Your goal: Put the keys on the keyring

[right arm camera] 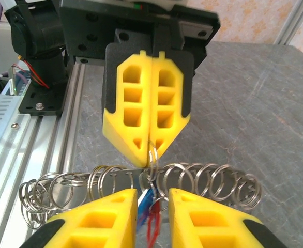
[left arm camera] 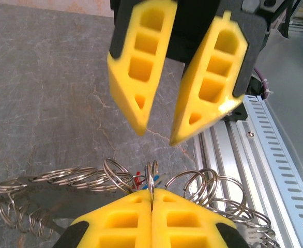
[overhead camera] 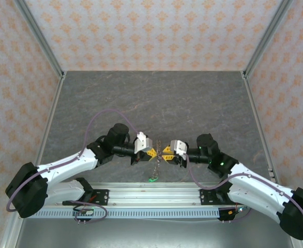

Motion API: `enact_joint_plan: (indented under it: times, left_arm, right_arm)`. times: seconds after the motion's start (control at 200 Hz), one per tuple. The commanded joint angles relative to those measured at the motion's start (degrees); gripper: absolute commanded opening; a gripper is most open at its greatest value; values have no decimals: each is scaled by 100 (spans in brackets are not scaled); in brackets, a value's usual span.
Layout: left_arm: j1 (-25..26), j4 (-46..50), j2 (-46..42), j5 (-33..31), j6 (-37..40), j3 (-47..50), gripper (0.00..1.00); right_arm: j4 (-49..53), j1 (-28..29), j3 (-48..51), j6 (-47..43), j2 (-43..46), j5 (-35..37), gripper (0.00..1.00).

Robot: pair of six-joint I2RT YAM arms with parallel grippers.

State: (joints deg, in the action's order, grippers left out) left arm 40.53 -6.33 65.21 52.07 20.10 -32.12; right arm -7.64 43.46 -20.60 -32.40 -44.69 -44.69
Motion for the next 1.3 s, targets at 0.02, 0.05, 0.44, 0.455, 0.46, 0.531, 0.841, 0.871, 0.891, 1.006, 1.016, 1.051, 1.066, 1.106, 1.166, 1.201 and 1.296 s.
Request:
enact_joint_plan:
  times: [0.02, 0.05, 0.44, 0.455, 0.46, 0.531, 0.841, 0.871, 0.891, 1.006, 1.016, 1.051, 1.066, 1.106, 1.166, 1.201, 1.296]
  left_arm:
    - [34, -75, 9, 31, 146, -255, 0]
    - [34, -71, 18, 31, 146, -260, 0]
    - [42, -75, 36, 48, 140, -260, 0]
    - [41, -86, 43, 44, 140, -260, 0]
    - [42, -83, 44, 46, 142, -260, 0]
    - [48, -82, 69, 50, 126, -273, 0]
    - [63, -61, 49, -121, 114, -277, 0]
    - [69, -57, 53, -164, 107, -275, 0]
    - [66, -61, 48, -215, 92, -279, 0]
    - [69, 39, 16, -545, 79, -277, 9]
    - [69, 58, 11, -566, 86, -277, 10]
    - [75, 89, -12, -662, 85, -272, 13]
    - [77, 108, -21, -706, 89, -269, 13]
    - [99, 187, -51, -801, 105, -277, 15]
    - [154, 327, -96, -959, 158, -303, 17]
    - [202, 396, -110, -1052, 192, -312, 17]
    - [300, 529, -99, -1199, 266, -333, 18]
  right_arm:
    - [-475, 2, 59, 187, -189, -309, 22]
    - [-528, -4, 43, 190, -253, -328, 22]
    - [-1131, -2, -25, 247, -720, -348, 23]
    - [-1151, -1, -23, 251, -736, -343, 23]
    - [-1156, 2, -23, 252, -740, -341, 23]
    - [-1195, -1, -9, 256, -787, -286, 23]
    - [-1138, 0, -47, 342, -800, -371, 0]
    - [-1098, 3, -49, 336, -800, -319, 0]
    - [-1072, 2, -52, 333, -789, -275, 0]
    - [-617, 4, -178, 235, -611, -55, 0]
    - [-564, 4, -196, 221, -589, -50, 0]
    - [-374, -1, -266, 179, -546, -25, 0]
    - [-287, 3, -303, 153, -530, -23, 0]
    - [-69, -4, -389, 106, -499, -20, 0]
    - [218, 4, -524, 59, -488, 4, 0]
    - [331, 4, -583, 39, -496, 4, 0]
    - [374, 2, -634, 50, -536, 12, 0]
